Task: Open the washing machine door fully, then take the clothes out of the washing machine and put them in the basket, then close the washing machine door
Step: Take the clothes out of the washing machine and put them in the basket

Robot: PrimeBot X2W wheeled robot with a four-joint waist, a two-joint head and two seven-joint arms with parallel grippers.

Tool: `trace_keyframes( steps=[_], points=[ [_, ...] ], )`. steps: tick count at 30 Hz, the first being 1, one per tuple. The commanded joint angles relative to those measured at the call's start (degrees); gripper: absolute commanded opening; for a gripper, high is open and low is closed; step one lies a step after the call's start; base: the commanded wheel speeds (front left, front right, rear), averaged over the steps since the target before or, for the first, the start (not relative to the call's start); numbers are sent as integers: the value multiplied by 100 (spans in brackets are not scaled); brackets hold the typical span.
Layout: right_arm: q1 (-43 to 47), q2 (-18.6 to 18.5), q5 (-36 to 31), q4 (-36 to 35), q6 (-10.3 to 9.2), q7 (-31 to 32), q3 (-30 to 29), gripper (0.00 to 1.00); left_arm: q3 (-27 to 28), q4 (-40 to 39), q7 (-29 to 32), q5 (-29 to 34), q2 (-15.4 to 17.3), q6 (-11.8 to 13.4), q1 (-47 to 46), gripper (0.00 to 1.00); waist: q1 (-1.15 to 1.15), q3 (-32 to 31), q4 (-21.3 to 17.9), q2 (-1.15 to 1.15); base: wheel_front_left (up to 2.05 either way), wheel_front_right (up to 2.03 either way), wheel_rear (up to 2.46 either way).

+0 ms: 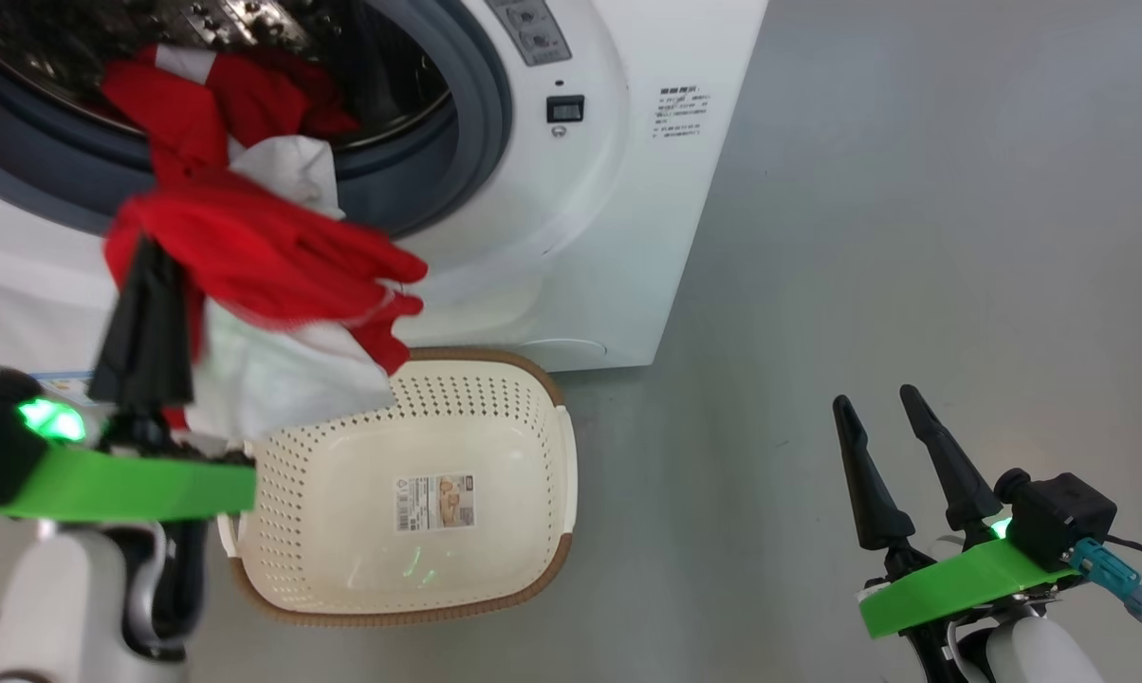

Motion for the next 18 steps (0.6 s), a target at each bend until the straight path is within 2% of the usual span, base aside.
trace_keyframes(
  steps=[1,9,18],
  points=[
    [-35,1,-61,-163,36,-37,142,100,107,-58,-28,5,183,-33,117,0,0,79,-23,0,0,0,0],
    [-165,1,-16,-232,36,-37,193,100,-380,708,-28,24,149,-33,403,0,0,453,-105,0,0,0,0],
    [-340,1,48,-298,36,-37,267,100,-937,1880,-28,-92,283,-33,94,0,0,893,-256,0,0,0,0]
  ],
)
